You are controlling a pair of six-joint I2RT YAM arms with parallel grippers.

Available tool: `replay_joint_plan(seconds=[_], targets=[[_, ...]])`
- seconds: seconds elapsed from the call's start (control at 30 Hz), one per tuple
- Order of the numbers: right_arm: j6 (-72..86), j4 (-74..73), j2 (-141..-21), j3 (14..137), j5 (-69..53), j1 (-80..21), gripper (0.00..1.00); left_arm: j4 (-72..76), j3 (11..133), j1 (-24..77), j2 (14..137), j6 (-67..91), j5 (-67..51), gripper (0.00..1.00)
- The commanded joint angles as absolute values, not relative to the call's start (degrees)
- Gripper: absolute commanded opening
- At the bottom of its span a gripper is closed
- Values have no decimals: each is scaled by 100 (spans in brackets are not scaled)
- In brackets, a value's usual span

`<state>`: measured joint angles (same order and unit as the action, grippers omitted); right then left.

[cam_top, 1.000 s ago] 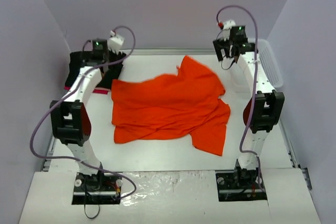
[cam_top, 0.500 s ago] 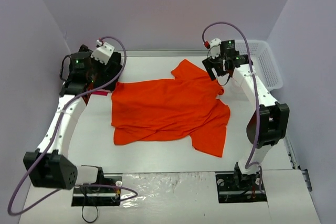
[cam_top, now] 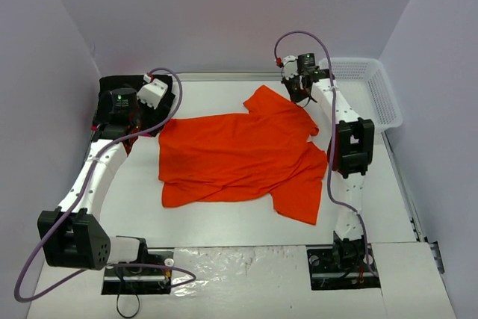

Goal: Fold and stack the t-shirts
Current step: Flatten out the tshirt

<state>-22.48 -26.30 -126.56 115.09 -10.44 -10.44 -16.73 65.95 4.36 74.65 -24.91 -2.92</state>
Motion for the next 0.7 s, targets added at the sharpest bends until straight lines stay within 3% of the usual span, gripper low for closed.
replay_joint_plan(seconds=[0.0, 0.43, 0.67], targets=[[-2066, -3006, -13252, 12206, -1450, -1028, 0, -1723, 6803, 395, 7330, -2443, -185, 94], [-1749, -3129, -14536, 12928, -1881, -1301, 0, -1661, 6627, 387, 7541, -2391, -281, 94], [-1399, -3120, -15231, 13596, -1065, -1240, 0, -1608, 6601, 387, 7664, -2303, -395, 94]])
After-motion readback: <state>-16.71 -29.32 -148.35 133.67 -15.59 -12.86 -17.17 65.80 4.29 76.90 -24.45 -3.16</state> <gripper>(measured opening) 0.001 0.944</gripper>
